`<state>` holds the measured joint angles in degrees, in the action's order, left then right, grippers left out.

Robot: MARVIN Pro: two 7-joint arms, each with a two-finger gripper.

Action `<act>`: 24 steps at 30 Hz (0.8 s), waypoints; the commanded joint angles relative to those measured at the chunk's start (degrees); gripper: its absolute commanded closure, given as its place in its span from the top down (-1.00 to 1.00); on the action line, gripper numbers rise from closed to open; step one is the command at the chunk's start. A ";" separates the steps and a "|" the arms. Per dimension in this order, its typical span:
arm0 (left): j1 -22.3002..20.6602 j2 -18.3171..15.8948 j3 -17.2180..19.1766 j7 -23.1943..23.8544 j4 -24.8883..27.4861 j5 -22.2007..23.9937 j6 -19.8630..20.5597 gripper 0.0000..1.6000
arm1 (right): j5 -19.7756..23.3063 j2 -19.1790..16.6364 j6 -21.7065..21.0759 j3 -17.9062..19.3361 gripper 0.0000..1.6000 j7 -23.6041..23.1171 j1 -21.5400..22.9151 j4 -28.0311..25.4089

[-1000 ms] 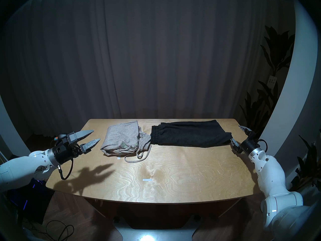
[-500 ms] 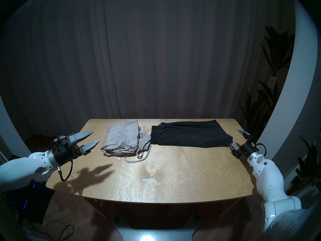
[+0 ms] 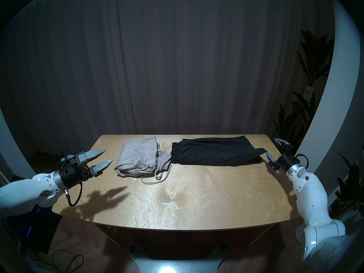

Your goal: Fold pants twice and stack them

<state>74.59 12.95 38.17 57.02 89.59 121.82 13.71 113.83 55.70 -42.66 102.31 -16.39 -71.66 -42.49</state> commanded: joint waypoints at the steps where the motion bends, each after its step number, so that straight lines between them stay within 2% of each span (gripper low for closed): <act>1: -0.15 -0.57 0.31 0.15 0.56 0.45 -0.25 1.00 | -0.53 -1.21 0.03 0.07 1.00 1.01 -2.25 -2.02; 14: -0.08 -1.03 -0.21 -0.13 1.38 1.26 -0.83 1.00 | -1.58 -1.36 0.42 0.13 1.00 4.85 -4.96 -4.40; 24: 0.03 -1.41 -0.56 -0.41 2.10 1.96 -1.29 1.00 | -2.21 -1.89 0.51 0.20 1.00 7.71 -4.51 -8.71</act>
<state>74.90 11.99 37.20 56.47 91.03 123.36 12.64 111.51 54.82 -41.88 102.29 -9.30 -77.11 -47.10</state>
